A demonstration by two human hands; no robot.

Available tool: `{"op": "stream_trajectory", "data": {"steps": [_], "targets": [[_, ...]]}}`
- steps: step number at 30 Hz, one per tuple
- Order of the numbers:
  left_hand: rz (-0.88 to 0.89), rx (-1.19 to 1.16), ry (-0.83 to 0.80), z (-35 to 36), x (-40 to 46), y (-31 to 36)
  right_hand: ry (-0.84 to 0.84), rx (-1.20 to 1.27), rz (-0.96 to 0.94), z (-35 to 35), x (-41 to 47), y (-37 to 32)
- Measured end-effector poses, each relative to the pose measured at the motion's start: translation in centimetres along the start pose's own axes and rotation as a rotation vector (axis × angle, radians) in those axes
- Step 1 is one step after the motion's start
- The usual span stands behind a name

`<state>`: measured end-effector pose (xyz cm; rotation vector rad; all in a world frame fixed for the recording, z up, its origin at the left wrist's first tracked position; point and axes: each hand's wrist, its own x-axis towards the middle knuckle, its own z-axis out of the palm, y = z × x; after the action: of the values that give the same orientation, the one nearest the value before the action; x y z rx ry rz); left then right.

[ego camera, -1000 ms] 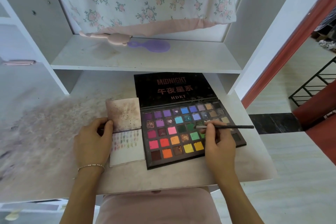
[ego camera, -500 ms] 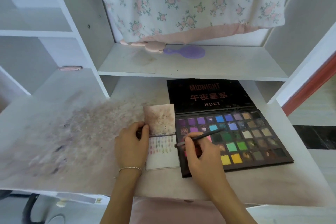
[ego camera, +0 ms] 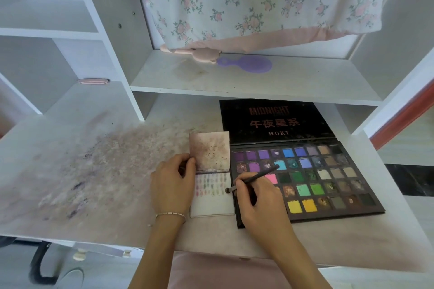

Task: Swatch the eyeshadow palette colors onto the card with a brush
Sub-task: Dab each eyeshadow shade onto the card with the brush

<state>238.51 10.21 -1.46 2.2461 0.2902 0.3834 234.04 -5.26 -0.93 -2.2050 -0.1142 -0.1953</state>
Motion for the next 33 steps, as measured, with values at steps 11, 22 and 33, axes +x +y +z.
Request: {"op": "stream_trajectory", "data": {"steps": [11, 22, 33], "targets": [[0.000, -0.001, -0.006, 0.0, -0.1, 0.1, -0.009, -0.022, -0.002, 0.0, 0.1, -0.1], [-0.018, -0.011, -0.013, 0.0, 0.0, 0.4, -0.001, -0.010, -0.001, 0.1, 0.2, -0.1], [-0.005, -0.016, -0.012, -0.1, -0.1, 0.1, 0.265, 0.315, -0.025, -1.1, -0.3, -0.3]]}}
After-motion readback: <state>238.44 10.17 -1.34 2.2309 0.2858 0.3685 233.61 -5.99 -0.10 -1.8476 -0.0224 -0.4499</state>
